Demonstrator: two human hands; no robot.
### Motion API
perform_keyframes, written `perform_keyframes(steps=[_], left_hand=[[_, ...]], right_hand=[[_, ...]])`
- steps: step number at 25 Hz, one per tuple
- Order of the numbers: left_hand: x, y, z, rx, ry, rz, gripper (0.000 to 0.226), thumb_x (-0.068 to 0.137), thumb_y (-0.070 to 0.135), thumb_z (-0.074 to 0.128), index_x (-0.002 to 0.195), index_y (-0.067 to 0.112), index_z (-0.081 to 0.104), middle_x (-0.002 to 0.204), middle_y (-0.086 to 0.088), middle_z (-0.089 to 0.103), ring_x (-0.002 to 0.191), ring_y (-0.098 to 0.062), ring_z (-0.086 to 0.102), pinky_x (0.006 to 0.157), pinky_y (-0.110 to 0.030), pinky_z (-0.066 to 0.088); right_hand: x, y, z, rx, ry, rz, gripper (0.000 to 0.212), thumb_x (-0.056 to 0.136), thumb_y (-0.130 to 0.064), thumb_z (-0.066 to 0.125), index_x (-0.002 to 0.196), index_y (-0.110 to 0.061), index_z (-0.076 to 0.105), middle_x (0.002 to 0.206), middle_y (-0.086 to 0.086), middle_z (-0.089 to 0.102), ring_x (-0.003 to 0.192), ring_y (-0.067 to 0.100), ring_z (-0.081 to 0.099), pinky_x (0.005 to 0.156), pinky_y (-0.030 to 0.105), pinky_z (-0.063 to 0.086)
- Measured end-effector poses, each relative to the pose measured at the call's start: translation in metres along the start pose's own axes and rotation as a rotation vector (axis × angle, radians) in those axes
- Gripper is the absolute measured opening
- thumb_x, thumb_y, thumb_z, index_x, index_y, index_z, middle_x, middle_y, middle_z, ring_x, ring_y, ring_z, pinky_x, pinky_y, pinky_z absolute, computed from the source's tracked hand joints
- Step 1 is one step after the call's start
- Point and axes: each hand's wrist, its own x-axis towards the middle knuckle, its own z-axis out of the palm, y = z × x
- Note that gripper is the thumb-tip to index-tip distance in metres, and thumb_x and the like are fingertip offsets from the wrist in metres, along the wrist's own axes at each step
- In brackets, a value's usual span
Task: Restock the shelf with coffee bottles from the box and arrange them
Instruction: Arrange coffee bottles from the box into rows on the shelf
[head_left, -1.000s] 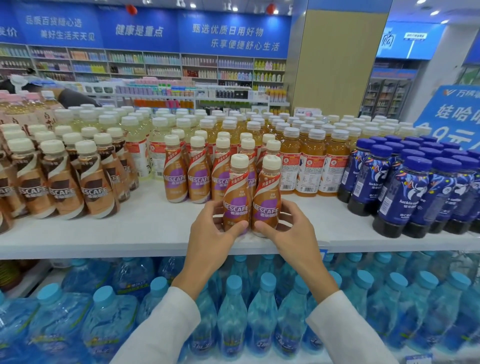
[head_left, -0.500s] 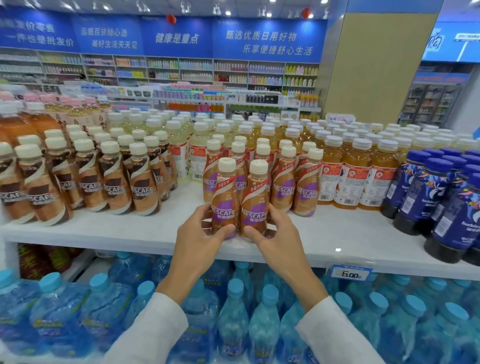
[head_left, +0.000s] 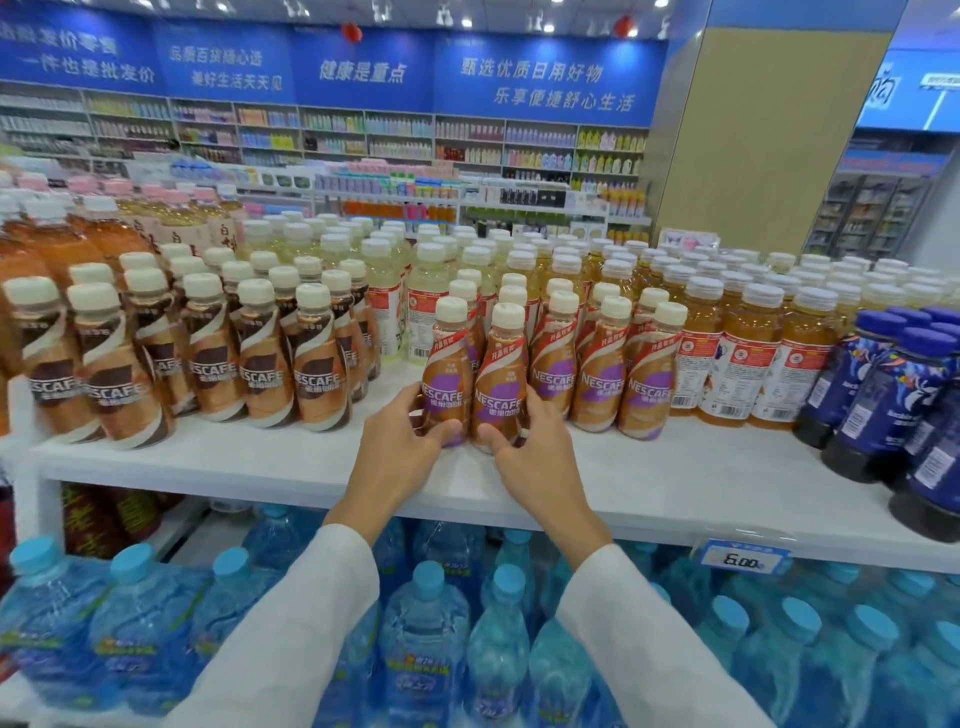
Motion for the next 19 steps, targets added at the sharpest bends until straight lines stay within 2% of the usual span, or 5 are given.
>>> perform_keyframes(steps=[5,10,16,19], left_hand=[[0.0028,0.0002,0.0023,-0.012,-0.002,-0.005,0.061,0.084,0.032,0.079,0.139,0.022,0.054,0.128,0.003,0.066,0.111,-0.013,0.062,0.097,-0.033,0.052],[0.0051,0.003,0.0041,-0.005,-0.001,-0.018,0.064,0.084,0.033,0.08,0.141,0.022,0.052,0.133,0.001,0.064,0.115,-0.015,0.06,0.1,-0.034,0.051],[0.0059,0.0026,0.0088,0.007,0.011,-0.018,0.065,0.085,0.035,0.078,0.143,0.023,0.05,0.135,0.0,0.063,0.116,-0.016,0.06,0.096,-0.031,0.048],[0.0051,0.0014,0.0104,0.021,0.019,-0.011,0.066,0.086,0.037,0.077,0.145,0.023,0.048,0.136,0.0,0.063,0.118,-0.017,0.06,0.096,-0.03,0.048]], right_hand=[[-0.001,0.002,0.0057,-0.004,0.066,0.001,0.07,0.09,-0.039,0.071,0.15,-0.024,0.038,0.143,-0.002,0.049,0.131,0.017,0.049,0.108,0.042,0.047],[0.0051,0.0035,0.0075,-0.008,0.043,0.051,0.077,0.09,-0.043,0.069,0.154,-0.024,0.032,0.152,-0.002,0.042,0.138,0.019,0.045,0.111,0.045,0.045],[0.0069,0.0034,0.007,0.0,0.04,0.064,0.078,0.09,-0.042,0.069,0.155,-0.026,0.029,0.154,-0.002,0.04,0.14,0.02,0.043,0.112,0.046,0.044],[0.0047,0.0022,0.0056,0.035,0.056,0.067,0.073,0.091,-0.038,0.071,0.152,-0.026,0.034,0.15,-0.004,0.046,0.136,0.017,0.047,0.111,0.045,0.045]])
